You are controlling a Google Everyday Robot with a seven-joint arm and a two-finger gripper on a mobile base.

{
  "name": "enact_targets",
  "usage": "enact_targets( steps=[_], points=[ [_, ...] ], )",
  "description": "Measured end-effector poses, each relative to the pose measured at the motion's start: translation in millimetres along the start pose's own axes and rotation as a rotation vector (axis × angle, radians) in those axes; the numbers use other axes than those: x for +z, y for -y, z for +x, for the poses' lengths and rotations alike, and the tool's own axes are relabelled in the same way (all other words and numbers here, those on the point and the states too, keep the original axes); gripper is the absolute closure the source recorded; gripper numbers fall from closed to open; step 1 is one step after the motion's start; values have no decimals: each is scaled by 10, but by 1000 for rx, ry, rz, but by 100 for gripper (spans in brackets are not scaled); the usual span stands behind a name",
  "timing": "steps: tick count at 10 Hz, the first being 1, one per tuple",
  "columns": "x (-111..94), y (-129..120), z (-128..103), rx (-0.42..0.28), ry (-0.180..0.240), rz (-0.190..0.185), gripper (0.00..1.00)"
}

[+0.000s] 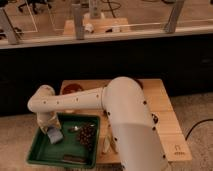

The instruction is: Wipe tray with sponge

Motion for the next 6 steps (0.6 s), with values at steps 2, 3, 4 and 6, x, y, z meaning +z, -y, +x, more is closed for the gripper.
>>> enact_targets(
  steps=[2,3,4,6],
  points=[
    [34,148,-182,-30,21,17,100],
    [50,183,-271,-33,32,24,100],
    [67,189,-348,-32,43,30,100],
    [48,102,-448,-10,50,34,100]
  ],
)
